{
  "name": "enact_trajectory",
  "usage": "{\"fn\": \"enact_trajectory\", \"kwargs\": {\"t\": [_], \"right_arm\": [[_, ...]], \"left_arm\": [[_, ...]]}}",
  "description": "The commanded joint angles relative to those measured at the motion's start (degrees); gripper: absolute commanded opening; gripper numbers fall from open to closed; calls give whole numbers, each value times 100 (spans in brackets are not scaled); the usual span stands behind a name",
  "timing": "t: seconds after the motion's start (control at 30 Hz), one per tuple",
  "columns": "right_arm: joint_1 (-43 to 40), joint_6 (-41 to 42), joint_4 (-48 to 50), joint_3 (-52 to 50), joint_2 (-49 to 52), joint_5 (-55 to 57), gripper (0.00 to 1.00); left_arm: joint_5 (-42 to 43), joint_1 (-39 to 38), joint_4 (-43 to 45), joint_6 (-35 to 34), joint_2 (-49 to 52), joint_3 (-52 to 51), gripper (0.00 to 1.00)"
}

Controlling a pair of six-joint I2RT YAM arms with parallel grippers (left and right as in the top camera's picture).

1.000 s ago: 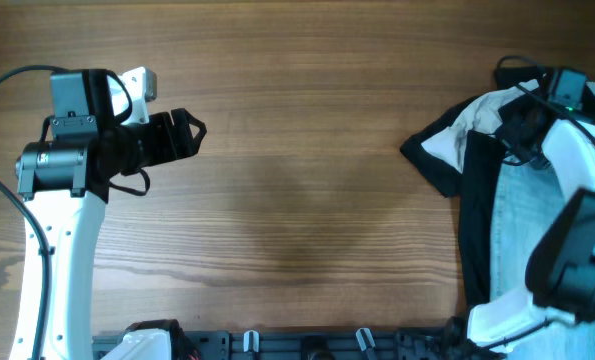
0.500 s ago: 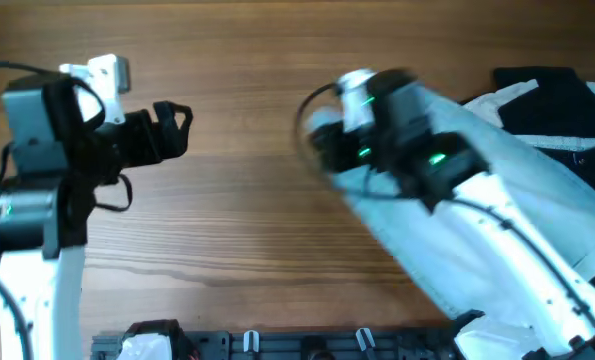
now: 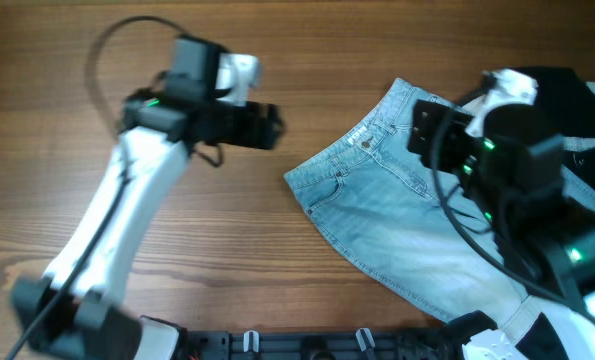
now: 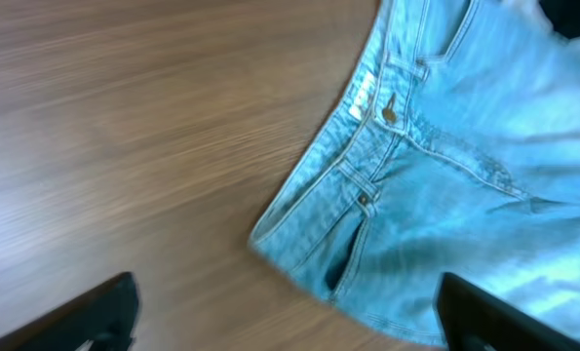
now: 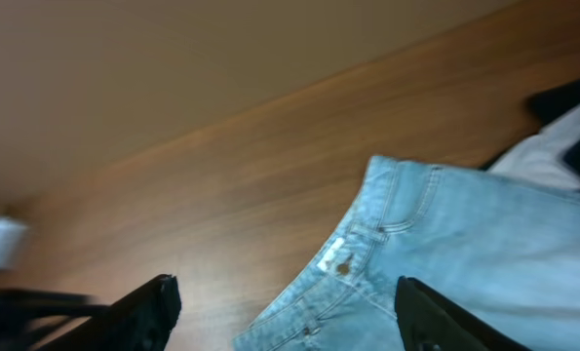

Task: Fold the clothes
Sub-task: 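Pull the shorts left onto the open table, left gripper grabbing waistband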

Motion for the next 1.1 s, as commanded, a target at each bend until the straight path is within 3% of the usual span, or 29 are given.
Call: {"fn": "enact_trajectory", "kwargs": {"t": [0.0, 0.07, 0.2, 0.33, 0.37, 0.43, 0.47, 0.5, 0.6, 0.7, 0.77, 0.87, 0.9, 0.93, 1.07], "right_arm": [[-247, 142, -249, 98, -328, 122, 80], [-352, 236, -365, 98, -393, 125, 82], [-361, 249, -385, 98, -208, 125, 82], [-361, 251, -389, 98, 66, 251, 82], [-361, 251, -376, 98, 94, 299, 83], [-361, 254, -337, 98, 125, 317, 83], [-361, 254, -332, 98, 122, 319, 83], [-361, 254, -332, 98, 122, 328, 83], [-361, 275, -332, 98, 122, 402, 82], [-361, 271, -422, 98, 125, 402, 83], [-361, 264, -527, 98, 125, 400, 83], [-361, 245, -544, 98, 125, 404, 83], [-361, 245, -533, 98, 125, 409, 83], [-361, 247, -518, 98, 125, 424, 83], [-361, 273, -481, 98, 125, 535, 83]], "left_arm": [[61, -330, 332, 181, 831, 13, 94], [87, -389, 323, -15, 1552, 13, 75], [306, -485, 330, -31, 2645, 13, 73], [455, -737, 278, -33, 2966, 11, 70], [455, -800, 264, -33, 2964, 11, 62], [474, -911, 214, -37, 2964, 13, 34], [472, -929, 155, -37, 2962, 13, 4], [450, -911, 101, -39, 2942, 15, 4], [-688, -481, -319, -868, 2800, 212, 4], [-2260, 721, -918, -1615, 2413, 382, 4], [-2767, 1692, -1250, -1650, 2203, 385, 4], [-2321, 3012, -1639, -1709, 1945, 393, 9], [-2251, 3386, -1757, -1596, 1869, 393, 15], [-2063, 3773, -1829, -1598, 1714, 393, 29], [-951, 3891, -1495, -1069, 1113, 393, 45]]}}
